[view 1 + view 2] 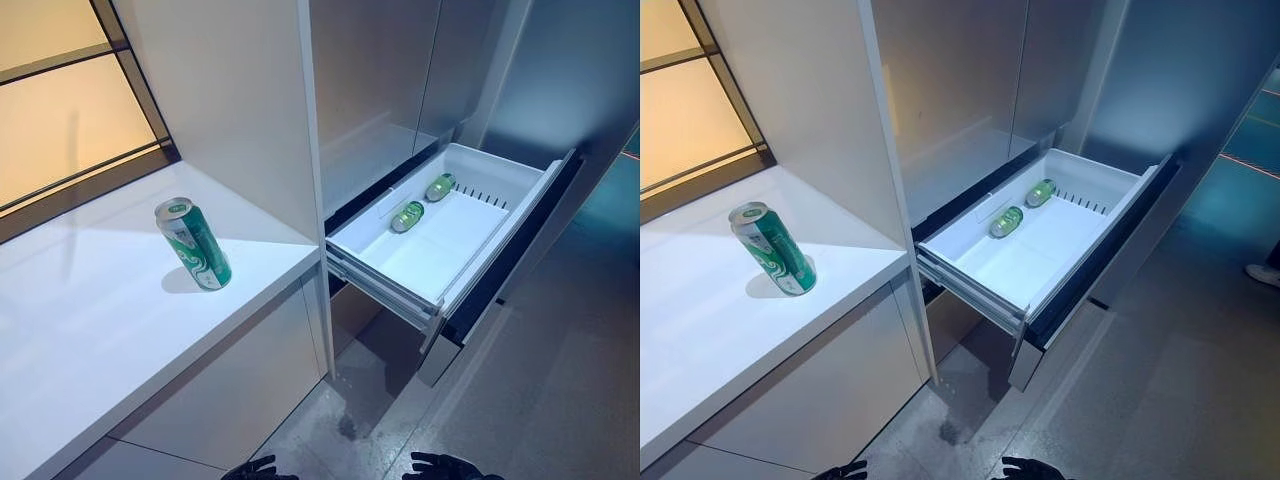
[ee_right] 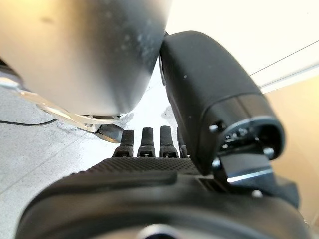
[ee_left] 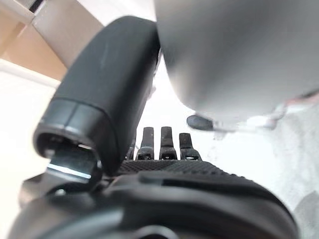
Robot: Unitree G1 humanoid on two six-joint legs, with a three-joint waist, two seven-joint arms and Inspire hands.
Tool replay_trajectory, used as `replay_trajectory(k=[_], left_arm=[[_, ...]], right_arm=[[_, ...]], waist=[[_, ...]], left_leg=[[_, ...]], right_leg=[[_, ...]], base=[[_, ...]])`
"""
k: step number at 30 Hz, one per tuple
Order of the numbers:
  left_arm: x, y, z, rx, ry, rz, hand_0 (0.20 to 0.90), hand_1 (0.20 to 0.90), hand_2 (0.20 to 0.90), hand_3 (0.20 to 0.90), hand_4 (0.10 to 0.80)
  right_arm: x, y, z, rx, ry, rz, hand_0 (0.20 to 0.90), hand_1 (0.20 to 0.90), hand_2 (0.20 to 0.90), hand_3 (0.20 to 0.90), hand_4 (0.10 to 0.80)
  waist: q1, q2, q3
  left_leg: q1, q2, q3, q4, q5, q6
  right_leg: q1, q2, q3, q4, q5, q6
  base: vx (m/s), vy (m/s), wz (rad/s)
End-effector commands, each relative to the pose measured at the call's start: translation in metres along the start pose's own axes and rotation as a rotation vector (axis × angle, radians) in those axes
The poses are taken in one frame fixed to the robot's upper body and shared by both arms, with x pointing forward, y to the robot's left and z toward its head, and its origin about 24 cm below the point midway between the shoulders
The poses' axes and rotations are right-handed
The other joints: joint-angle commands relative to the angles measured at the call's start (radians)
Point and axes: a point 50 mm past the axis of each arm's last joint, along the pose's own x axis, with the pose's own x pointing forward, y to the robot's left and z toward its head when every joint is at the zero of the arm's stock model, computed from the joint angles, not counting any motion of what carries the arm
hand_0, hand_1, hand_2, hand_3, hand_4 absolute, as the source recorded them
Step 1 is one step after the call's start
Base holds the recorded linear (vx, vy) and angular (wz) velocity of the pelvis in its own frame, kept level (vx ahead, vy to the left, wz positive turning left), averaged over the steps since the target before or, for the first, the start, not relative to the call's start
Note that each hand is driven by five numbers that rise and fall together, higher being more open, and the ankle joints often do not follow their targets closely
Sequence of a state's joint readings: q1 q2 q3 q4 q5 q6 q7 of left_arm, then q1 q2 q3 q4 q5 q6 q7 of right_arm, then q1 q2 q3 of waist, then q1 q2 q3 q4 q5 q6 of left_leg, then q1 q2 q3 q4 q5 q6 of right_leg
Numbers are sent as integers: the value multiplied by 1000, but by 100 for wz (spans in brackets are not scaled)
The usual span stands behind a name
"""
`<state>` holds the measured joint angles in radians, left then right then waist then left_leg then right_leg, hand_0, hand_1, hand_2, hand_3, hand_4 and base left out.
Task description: Put drinks into fridge and close the fridge
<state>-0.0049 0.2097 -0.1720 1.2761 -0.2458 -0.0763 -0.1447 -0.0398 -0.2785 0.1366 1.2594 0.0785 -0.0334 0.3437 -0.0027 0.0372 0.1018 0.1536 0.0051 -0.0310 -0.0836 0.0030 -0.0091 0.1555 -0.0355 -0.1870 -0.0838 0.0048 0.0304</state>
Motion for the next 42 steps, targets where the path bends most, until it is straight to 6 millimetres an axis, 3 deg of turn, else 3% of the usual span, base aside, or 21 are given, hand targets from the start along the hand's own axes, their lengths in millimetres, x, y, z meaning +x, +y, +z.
replay_trajectory(k=[1, 9, 14, 16, 19, 22, 25, 29, 36, 42], left_arm=[[0, 13, 38, 207, -182, 148, 900, 900, 900, 900, 800], [-3, 9, 73, 301, -383, 178, 900, 900, 900, 900, 800], [-13, -17, 118, 421, -553, -84, 900, 900, 900, 900, 800], [-17, -24, 128, 439, -578, -176, 900, 900, 900, 900, 800], [-36, -36, 156, 473, -647, -388, 900, 900, 900, 900, 800], [-74, -38, 202, 462, -784, -577, 900, 900, 900, 900, 800], [-114, -45, 235, 436, -920, -713, 900, 900, 900, 900, 800], [-159, -54, 255, 410, -1077, -858, 900, 900, 900, 900, 800], [-245, -71, 270, 325, -1432, -1192, 900, 900, 900, 900, 800], [-286, -61, 276, 190, -1708, -1267, 900, 900, 900, 900, 800]], right_arm=[[0, -1, -2, -54, 37, 30, 900, 900, 900, 900, 800], [-1, -4, -1, -73, 38, 27, 900, 900, 900, 900, 800], [-2, -8, 2, -91, 42, 9, 900, 900, 900, 900, 800], [-3, -11, 4, -97, 43, 4, 900, 900, 900, 900, 800], [-5, -16, 8, -106, 43, -4, 900, 900, 900, 900, 800], [-6, -19, 7, -105, 40, -7, 900, 900, 900, 900, 800], [-7, -19, 2, -96, 37, -9, 900, 900, 900, 900, 800], [-7, -16, -5, -78, 35, -12, 900, 900, 900, 900, 800], [-6, -4, -23, -52, 44, -21, 900, 900, 900, 900, 800], [-5, 5, -33, -50, 59, -21, 900, 900, 900, 900, 800]], waist=[[3, -20, -14], [1, -11, -11], [-3, 7, -3], [-4, 11, -1], [-7, 19, 2], [-8, 21, 5], [-3, 20, 3], [7, 16, -3], [20, 6, -21], [20, -3, -34]], left_leg=[[-31, -65, 72, 56, -83, 24], [-35, -63, 78, 59, -79, 21], [-39, -62, 79, 58, -73, 19], [-40, -61, 80, 59, -72, 20], [-40, -59, 85, 55, -70, 22], [-34, -58, 88, 49, -70, 30], [-31, -60, 84, 45, -72, 37], [-24, -62, 75, 37, -77, 44], [-9, -64, 52, 20, -84, 53], [5, -66, 37, 15, -92, 53]], right_leg=[[-57, 13, 33, 114, -101, 23], [-59, 17, 31, 113, -101, 22], [-67, 19, 38, 122, -99, 22], [-70, 20, 42, 124, -100, 23], [-77, 24, 51, 129, -99, 25], [-80, 28, 63, 133, -96, 26], [-75, 30, 71, 126, -93, 26], [-65, 32, 76, 115, -92, 27], [-49, 33, 84, 104, -97, 27], [-34, 36, 85, 97, -102, 21]], base=[[0, 0, 0], [-1, 5, 0], [-19, 51, 0], [-29, 42, -1], [-24, 40, -6], [-8, 20, -13], [1, 3, -4], [0, 0, 0], [10, -3, 0], [9, -5, -1]])
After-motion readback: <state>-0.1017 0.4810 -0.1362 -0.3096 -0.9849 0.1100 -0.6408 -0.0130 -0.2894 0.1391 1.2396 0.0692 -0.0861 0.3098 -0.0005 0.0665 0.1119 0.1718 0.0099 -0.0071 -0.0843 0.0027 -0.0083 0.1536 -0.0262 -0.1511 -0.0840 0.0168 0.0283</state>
